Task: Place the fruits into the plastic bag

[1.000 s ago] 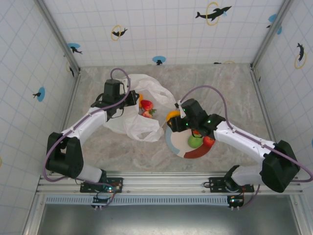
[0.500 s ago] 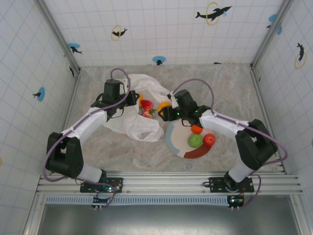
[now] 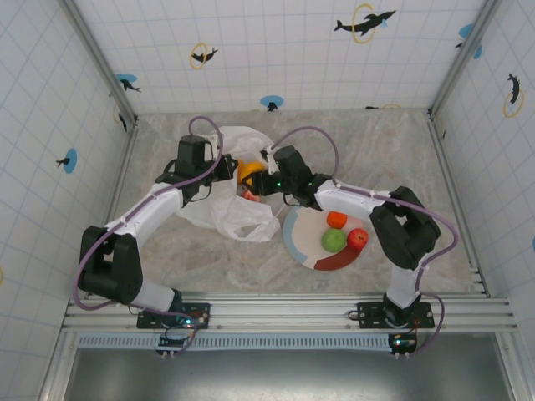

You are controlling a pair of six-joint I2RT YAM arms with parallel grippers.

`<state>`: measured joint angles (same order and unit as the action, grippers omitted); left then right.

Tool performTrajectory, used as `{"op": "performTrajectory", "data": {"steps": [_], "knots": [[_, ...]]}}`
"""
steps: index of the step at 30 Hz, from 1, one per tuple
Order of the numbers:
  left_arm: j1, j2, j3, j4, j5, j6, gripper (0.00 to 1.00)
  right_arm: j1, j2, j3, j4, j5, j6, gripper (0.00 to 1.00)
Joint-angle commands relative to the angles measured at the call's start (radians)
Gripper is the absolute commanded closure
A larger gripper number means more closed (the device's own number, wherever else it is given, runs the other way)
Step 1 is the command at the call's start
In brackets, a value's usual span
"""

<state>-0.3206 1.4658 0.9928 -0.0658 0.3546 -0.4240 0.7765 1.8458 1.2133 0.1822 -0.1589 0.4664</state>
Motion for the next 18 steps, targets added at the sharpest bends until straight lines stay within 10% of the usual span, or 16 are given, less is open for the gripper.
{"op": "performTrajectory", "data": {"steps": [1, 18], "knots": [[-0.004, -0.031, -0.003, 0.003, -0.006, -0.011, 1.0, -0.002, 0.034, 0.0, 0.154, 0.076, 0.021, 0.4], [-0.004, -0.039, -0.008, 0.026, 0.0, -0.003, 1.0, 0.02, 0.218, -0.005, 0.452, 0.122, 0.028, 0.37]]}}
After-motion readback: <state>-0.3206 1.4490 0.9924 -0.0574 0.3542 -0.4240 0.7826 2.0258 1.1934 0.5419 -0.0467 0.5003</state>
